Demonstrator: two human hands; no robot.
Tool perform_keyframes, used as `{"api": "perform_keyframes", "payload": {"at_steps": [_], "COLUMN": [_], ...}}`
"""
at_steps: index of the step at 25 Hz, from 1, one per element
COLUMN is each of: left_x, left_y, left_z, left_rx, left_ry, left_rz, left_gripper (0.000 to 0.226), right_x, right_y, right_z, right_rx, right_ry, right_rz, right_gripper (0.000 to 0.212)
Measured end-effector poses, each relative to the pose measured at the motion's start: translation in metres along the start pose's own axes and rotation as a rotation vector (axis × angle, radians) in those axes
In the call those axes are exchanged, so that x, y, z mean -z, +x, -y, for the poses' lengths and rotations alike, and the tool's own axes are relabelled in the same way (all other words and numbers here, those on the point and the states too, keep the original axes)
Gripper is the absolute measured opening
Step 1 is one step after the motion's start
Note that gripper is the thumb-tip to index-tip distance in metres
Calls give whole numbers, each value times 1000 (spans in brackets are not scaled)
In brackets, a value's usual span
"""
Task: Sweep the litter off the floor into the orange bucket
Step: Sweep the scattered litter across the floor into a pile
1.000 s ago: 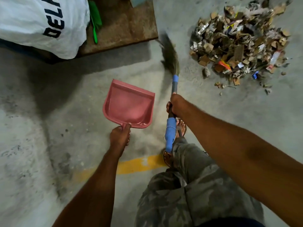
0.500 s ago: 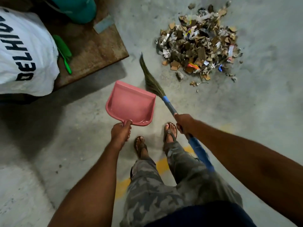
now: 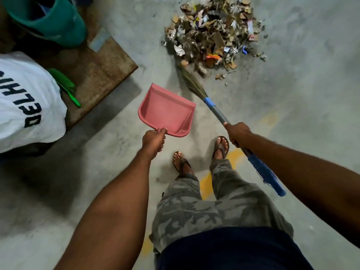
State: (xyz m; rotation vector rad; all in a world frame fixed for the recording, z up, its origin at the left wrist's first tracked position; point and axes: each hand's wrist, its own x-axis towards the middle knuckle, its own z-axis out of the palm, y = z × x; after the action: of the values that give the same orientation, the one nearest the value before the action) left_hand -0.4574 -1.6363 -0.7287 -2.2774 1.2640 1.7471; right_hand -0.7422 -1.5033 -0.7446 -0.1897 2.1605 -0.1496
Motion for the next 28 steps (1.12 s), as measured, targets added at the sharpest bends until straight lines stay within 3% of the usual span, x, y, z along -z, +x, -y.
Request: {"api": "perform_keyframes", "payload": {"at_steps": [4, 8, 15, 19, 23, 28], "left_x": [-20, -53, -115, -154, -187, -210], "left_y": [7, 9, -23, -40, -43, -32], "left_z": [5, 5, -53, -85, -94, -103], "left_rx": [-1, -17, -77, -77, -70, -96], "left_ry": [73, 139, 104, 96, 136, 185], "left_rz": [37, 74, 52, 59, 66, 60], "left_gripper": [32, 29, 31, 32, 34, 34], "right_x": [11, 59, 130, 144, 165, 216], "right_y": [26, 68, 76, 63, 87, 138], "right_z": [-43, -28, -29, -97, -152, -108], "right_rx": [-122, -55, 58, 16, -55, -18], "right_ry": [-36, -129, 43, 29, -165, -197], "right_rz": [52, -114, -308, -264, -150, -215], "right_gripper": [50, 36, 60, 61, 58, 50]}}
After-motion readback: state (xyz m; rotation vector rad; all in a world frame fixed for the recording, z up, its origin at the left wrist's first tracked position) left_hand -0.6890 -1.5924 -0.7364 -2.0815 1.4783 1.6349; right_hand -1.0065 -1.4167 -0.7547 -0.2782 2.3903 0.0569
